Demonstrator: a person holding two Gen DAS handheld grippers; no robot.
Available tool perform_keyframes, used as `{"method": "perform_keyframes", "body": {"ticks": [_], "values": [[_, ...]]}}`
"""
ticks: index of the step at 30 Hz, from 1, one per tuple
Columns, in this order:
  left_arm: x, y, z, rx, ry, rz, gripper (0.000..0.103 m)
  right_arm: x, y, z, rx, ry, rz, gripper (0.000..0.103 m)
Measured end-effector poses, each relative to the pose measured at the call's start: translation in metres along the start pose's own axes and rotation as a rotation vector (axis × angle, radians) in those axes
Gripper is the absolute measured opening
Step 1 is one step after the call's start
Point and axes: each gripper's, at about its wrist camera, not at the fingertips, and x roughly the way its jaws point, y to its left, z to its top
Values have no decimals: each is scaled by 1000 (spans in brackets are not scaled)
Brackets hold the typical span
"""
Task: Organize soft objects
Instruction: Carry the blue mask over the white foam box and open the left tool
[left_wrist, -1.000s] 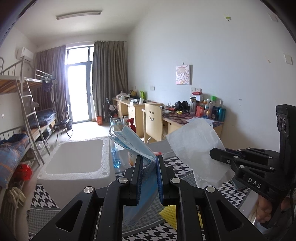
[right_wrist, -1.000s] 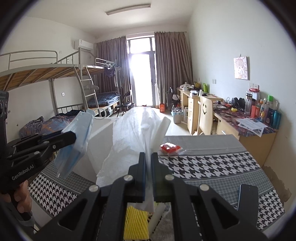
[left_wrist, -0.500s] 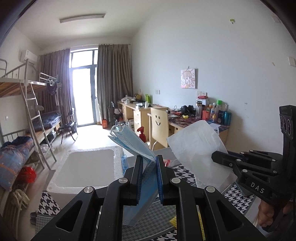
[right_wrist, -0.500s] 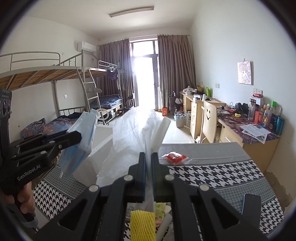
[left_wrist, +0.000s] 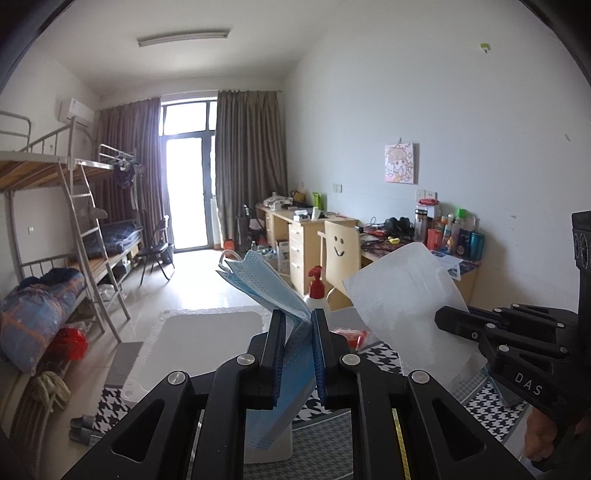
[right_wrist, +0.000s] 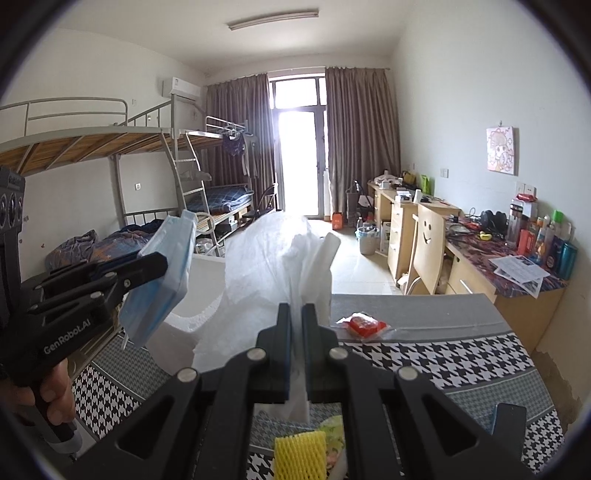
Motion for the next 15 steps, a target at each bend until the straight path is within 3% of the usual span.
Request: {"method": "perform_keyframes", "body": {"ticks": [15], "values": [[13,20,7,-17,12,136,15,16,19,16,-55,5,45,8]]}}
